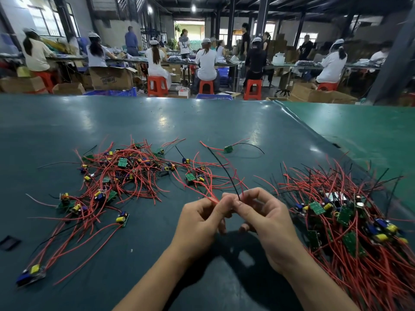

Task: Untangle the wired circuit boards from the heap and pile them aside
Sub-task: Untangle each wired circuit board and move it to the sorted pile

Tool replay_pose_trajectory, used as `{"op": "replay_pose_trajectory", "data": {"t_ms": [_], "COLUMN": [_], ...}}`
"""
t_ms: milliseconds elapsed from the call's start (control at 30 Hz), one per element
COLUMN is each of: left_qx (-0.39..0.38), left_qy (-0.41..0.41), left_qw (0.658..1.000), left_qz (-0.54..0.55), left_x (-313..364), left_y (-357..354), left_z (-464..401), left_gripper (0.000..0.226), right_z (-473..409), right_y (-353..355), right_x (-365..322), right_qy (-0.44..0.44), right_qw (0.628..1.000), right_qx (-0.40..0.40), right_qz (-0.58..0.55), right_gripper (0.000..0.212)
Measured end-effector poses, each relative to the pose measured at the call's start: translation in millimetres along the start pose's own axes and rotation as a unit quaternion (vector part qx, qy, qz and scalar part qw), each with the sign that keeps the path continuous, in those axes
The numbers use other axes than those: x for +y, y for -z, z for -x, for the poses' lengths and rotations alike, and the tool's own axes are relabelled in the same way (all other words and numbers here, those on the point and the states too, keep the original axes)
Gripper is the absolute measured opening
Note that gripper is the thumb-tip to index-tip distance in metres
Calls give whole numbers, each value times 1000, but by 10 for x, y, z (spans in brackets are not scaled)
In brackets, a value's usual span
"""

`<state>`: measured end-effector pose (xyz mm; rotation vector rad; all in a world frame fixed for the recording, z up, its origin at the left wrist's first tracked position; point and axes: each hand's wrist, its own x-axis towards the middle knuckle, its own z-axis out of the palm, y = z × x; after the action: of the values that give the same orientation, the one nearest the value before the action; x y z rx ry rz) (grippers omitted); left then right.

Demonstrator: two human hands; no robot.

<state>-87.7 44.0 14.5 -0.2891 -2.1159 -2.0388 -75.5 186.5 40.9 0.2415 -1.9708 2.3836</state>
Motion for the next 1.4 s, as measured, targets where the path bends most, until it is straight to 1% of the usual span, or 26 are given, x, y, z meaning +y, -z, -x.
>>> {"op": "replay_pose_trajectory", "data": {"t_ms": [67, 100, 167, 233, 267, 333, 400, 433, 500, 567, 667, 733, 767, 833, 900, 933, 1000, 1067, 1133, 1200, 1233, 1333, 1400], "left_qx": [-28, -44, -53, -38, -22, 10, 22, 22, 12, -3, -22, -17, -11, -4, -8, -14, -28, -30, -18, -9, -11, -10, -8], "left_qy": [30, 43, 67, 87, 90, 79, 59, 50, 31, 25, 30, 25, 21, 20, 33, 41, 56, 60, 58, 59, 58, 59, 63], "left_qw": [996, 993, 988, 983, 982, 982, 985, 988, 993, 996, 996, 997, 997, 997, 996, 995, 994, 995, 994, 992, 992, 989, 986], "left_qz": [79, 103, 131, 157, 167, 171, 159, 146, 110, 90, 87, 74, 70, 71, 87, 92, 85, 77, 95, 109, 111, 136, 153], "left_x": [36, 43, 39, 37, 37, 43, 41, 39, 33, 39, 40, 31, 29, 24, 24, 26, 34, 49, 61, 62, 59, 39, 35], "left_y": [17, 26, 28, 19, 16, 19, 24, 24, 9, -11, -13, -7, -2, 1, 5, 6, 2, -5, -8, 8, 22, 54, 57], "left_z": [-33, -43, -52, -48, -47, -47, -47, -40, -26, -3, 15, 11, 7, 4, 10, 11, 16, 18, 14, 1, -5, -27, -36], "left_gripper": [31, 29, 32, 39, 38, 28, 22, 21, 22, 25, 29, 25, 23, 20, 18, 16, 19, 27, 28, 25, 23, 18, 10], "right_z": [-6, -4, 2, -4, -18, -43, -56, -57, -55, -53, -54, -42, -39, -44, -49, -52, -54, -45, -39, -38, -35, -29, -34], "right_y": [22, 28, 27, 11, 0, -20, -14, -14, -16, -22, -12, -15, -22, -29, -30, -22, -9, -9, -10, -13, -14, -12, -19], "right_x": [-17, -21, -28, -25, -25, -16, 10, 21, 40, 48, 60, 55, 52, 55, 63, 74, 96, 89, 77, 69, 62, 59, 67], "right_qy": [1, -3, -12, -32, -48, -93, -141, -157, -167, -150, -79, -45, -48, -91, -137, -143, -117, -71, -45, -41, -40, -28, -23], "right_qw": [1000, 999, 999, 998, 995, 986, 973, 970, 971, 977, 990, 993, 994, 991, 983, 981, 985, 990, 991, 993, 994, 998, 998], "right_qx": [-16, -23, -26, -17, -4, 46, 100, 109, 104, 101, 111, 106, 101, 98, 108, 116, 122, 123, 120, 106, 96, 63, 64], "right_qz": [-17, -22, -25, -55, -82, -127, -150, -152, -137, -111, -29, 0, -3, -32, -59, -57, -23, 12, 26, 22, 20, 6, -1], "right_gripper": [9, 10, 14, 13, 11, 8, 8, 9, 14, 13, 12, 10, 10, 11, 15, 17, 19, 13, 8, 5, 6, 19, 20]}}
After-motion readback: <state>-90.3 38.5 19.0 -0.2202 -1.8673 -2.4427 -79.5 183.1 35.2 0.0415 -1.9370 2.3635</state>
